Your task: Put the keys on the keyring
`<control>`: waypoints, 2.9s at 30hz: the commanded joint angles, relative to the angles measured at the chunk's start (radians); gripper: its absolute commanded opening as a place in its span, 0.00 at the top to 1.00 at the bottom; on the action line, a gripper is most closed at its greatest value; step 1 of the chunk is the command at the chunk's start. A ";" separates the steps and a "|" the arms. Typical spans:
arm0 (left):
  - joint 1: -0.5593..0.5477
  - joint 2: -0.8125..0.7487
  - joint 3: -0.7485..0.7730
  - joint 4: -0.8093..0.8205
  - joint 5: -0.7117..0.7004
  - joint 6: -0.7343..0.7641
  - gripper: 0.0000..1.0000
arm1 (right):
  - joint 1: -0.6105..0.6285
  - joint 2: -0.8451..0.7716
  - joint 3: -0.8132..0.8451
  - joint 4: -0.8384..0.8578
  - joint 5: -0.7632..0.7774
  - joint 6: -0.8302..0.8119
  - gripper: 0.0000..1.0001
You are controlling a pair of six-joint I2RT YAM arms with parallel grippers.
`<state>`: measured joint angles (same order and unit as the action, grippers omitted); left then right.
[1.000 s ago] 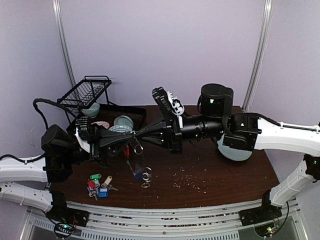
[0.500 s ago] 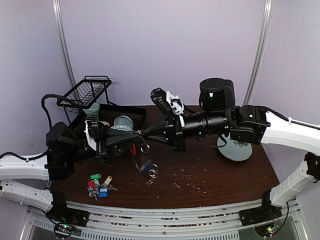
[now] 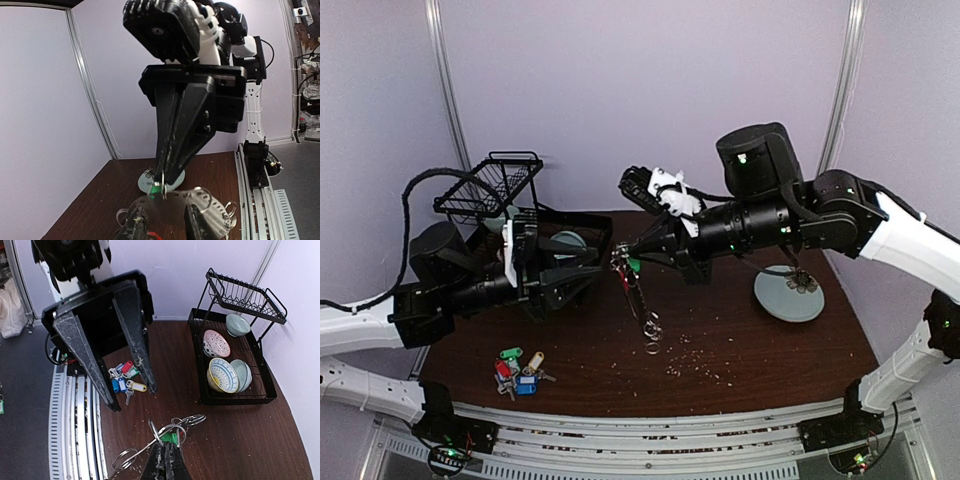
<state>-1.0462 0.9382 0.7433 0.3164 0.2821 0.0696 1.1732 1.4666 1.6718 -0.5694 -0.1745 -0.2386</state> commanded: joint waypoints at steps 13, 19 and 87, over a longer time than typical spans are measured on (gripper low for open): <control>0.003 0.076 0.183 -0.341 0.019 0.106 0.78 | 0.065 0.091 0.150 -0.144 0.118 -0.083 1.00; 0.003 0.099 0.199 -0.355 0.048 0.091 0.83 | 0.070 0.090 0.147 -0.137 0.107 -0.081 1.00; 0.003 0.051 -0.044 0.232 0.071 -0.021 1.00 | -0.030 -0.045 -0.392 0.527 -0.233 0.074 0.94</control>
<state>-1.0454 0.9813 0.6983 0.4252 0.3798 0.0650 1.1427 1.4059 1.3193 -0.1448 -0.3954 -0.2237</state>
